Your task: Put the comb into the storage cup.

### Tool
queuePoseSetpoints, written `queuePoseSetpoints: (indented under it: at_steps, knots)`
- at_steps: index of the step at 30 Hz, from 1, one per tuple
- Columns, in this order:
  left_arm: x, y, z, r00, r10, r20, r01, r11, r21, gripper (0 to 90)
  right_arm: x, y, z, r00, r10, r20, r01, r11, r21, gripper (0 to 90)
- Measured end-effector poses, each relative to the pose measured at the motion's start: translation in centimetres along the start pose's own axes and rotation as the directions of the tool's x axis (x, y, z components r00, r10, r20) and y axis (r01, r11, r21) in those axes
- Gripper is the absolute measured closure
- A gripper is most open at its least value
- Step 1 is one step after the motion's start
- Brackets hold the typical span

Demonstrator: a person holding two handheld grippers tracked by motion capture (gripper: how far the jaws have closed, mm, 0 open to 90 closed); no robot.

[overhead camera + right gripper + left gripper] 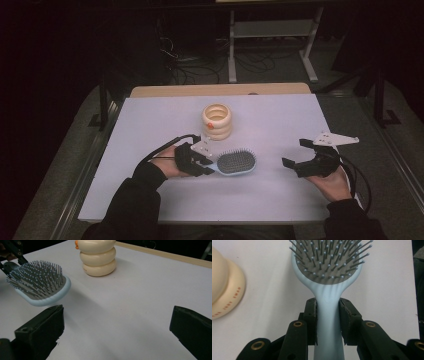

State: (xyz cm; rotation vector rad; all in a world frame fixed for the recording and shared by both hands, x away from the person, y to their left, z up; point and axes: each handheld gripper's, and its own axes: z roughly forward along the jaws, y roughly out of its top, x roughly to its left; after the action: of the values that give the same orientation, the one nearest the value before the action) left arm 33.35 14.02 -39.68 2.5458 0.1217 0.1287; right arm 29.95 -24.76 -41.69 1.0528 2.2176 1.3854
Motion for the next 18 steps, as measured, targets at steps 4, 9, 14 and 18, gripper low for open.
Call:
queuePoseSetpoints:
  at_steps: [4, 9, 14, 18]
  knots:
    - [0.2, 0.2, -0.8, 1.0, 0.001, -0.01, -0.001, 1.0, -0.008, 69.9, 0.0, 0.0, 0.0, 1.0, -0.001, 0.0, 0.001, 1.0, -0.001, 0.0]
    - [0.3, 0.5, -1.6, 0.9998, 0.002, -0.022, -0.002, 0.9999, -0.013, 70.0, 0.0, 0.0, 0.0, 1.0, 0.0, -0.001, 0.0, 1.0, -0.001, 0.0]
    - [0.5, 0.7, -2.6, 0.9991, -0.001, -0.043, -0.001, 0.9995, -0.03, 69.9, 0.1, 0.0, 0.0, 1.0, 0.001, -0.005, -0.001, 1.0, -0.004, 0.0]
    - [0.7, 0.9, -3.1, 0.9988, 0.001, -0.048, -0.003, 0.9994, -0.034, 69.9, 0.2, 0.1, 0.0, 1.0, -0.001, -0.007, 0.001, 0.9999, -0.012, 0.0]
